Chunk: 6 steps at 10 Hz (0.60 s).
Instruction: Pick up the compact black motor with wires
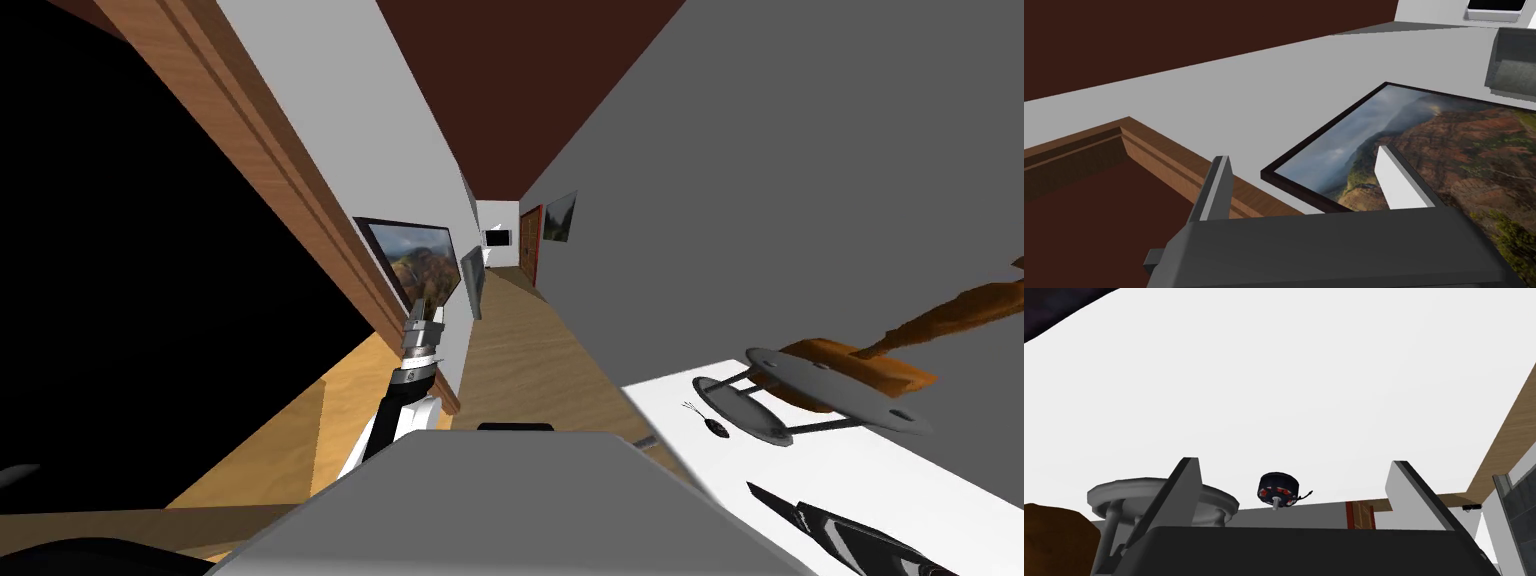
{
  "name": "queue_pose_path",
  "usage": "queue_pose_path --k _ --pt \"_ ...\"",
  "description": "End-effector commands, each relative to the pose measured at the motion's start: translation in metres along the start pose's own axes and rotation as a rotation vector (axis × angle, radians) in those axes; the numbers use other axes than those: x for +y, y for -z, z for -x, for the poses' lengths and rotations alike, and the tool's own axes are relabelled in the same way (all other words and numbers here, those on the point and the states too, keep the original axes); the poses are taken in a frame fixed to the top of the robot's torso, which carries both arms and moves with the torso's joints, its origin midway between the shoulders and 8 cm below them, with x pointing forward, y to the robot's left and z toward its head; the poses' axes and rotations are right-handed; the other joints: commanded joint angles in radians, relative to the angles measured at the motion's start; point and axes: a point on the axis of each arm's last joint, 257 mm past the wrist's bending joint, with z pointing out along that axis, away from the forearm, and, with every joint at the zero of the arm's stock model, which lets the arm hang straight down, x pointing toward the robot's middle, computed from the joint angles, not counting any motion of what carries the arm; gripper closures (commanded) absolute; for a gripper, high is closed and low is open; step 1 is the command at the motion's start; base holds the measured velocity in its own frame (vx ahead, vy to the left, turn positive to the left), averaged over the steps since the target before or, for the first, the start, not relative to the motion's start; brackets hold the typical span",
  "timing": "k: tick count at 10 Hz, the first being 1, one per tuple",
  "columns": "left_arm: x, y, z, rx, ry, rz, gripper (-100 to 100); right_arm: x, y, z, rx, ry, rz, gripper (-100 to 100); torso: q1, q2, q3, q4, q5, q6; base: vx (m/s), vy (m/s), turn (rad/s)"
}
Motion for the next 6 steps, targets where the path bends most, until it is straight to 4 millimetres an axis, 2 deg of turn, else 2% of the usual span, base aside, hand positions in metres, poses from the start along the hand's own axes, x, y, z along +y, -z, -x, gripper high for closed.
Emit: queue_pose_path --k 1,6 --pt "0.0 0.0 0.0 0.0 0.0 0.0 0 -0.016 0.009 -0.015 0.058 0.021 -0.032 -100 0.0 0.0 0.0 0.0 0.0 0.0 -0.045 -0.043 0.447" --pt "0.0 0.0 0.0 0.0 0.0 0.0 0 -0.049 0.035 -0.057 0.201 0.051 -0.097 -100 0.0 -0.001 0.0 0.0 0.0 0.0 -0.043 -0.031 0.432"
